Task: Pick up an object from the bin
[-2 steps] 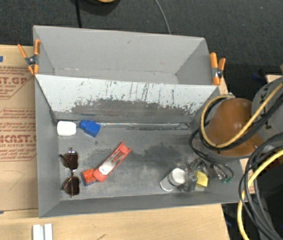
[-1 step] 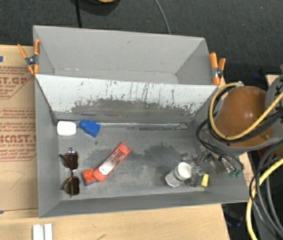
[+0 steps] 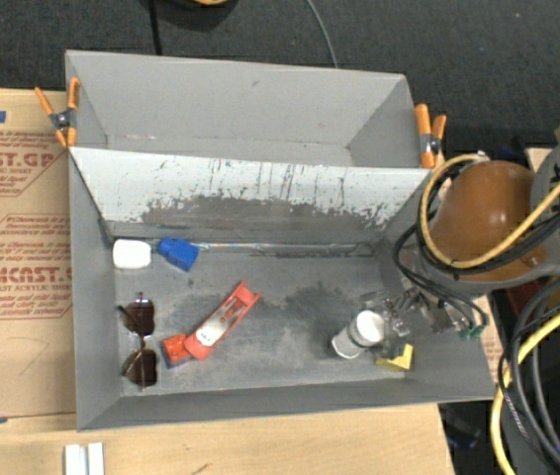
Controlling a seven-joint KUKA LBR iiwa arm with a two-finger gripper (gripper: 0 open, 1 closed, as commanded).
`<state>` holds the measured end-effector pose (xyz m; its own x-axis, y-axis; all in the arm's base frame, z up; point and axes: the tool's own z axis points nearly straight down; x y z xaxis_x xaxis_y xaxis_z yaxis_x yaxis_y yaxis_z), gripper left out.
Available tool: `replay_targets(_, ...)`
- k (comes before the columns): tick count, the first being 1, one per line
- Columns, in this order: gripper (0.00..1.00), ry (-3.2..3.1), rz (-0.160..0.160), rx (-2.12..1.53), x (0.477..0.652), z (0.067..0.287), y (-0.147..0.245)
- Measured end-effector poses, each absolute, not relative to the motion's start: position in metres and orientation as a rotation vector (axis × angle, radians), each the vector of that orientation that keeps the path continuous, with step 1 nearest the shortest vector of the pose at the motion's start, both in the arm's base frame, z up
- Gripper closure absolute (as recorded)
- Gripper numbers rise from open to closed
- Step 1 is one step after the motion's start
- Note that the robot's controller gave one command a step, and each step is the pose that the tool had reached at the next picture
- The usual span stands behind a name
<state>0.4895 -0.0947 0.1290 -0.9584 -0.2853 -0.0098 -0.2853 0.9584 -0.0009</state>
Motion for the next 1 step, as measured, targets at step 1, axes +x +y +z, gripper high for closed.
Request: replay_targets(1, 1.00, 3.119, 0.013, -0.459, 0.4943, 0.1645, -0.0853)
